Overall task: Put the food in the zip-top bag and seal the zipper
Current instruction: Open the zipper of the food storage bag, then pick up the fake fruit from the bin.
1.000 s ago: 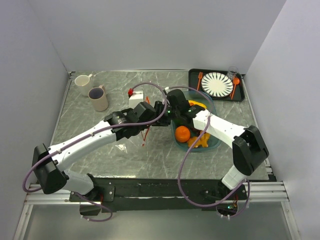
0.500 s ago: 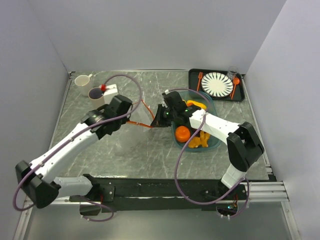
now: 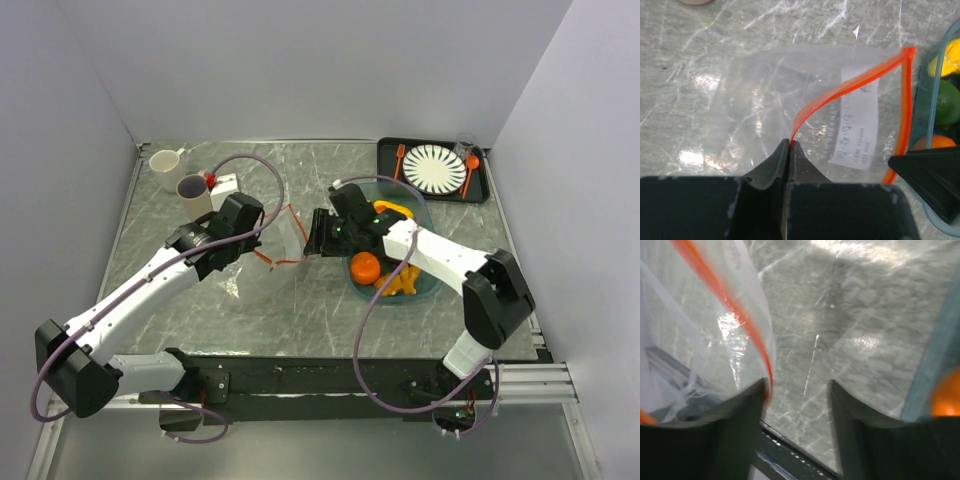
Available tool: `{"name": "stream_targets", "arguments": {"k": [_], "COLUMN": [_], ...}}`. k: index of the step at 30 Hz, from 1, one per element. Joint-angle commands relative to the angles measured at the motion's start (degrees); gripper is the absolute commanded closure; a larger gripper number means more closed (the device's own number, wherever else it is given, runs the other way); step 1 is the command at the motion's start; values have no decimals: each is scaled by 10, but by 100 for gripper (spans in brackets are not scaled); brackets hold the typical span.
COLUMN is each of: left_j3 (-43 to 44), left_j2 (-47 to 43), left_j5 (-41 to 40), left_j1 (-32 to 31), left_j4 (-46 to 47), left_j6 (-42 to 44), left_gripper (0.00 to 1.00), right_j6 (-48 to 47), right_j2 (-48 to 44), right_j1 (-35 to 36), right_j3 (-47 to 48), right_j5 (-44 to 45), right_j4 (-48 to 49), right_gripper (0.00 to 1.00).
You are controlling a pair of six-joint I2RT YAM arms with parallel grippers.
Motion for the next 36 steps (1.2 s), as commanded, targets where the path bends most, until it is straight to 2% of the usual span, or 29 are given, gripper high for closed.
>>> {"name": "stream_targets", "arguments": {"k": [1,8,12,14,18,26,36], "left_j3": [-11,-22,-26,-28,-30,-25,-14], "left_j2": [8,8,6,5,3,11,31], "left_j5": [19,37,50,61,88,127,115], "left_j1": [3,3,2,2,-1,-29,-52], "left_j4": [32,53,68,74,92,125,116], "left_j6": [-1,8,14,21,41,86,92], "left_gripper": [99,99,99,99,99,99,99], "right_j6": [-29,-32,-76,-108,-180,-225,-243], "right_j2": [-100,-218,-246,-235,-198,-103,-8], "right_j1": [-4,-26,-84,-127,-169,-188,-192], "right_j3": [30,-25,-62,-67,-77,-61,-26], "right_j5": [83,223,233,216,193,224,221], "right_j4": [-41,-67,-77,-95,-98,-94,-88], "right_gripper": [28,14,2,1,0,0,0]}}
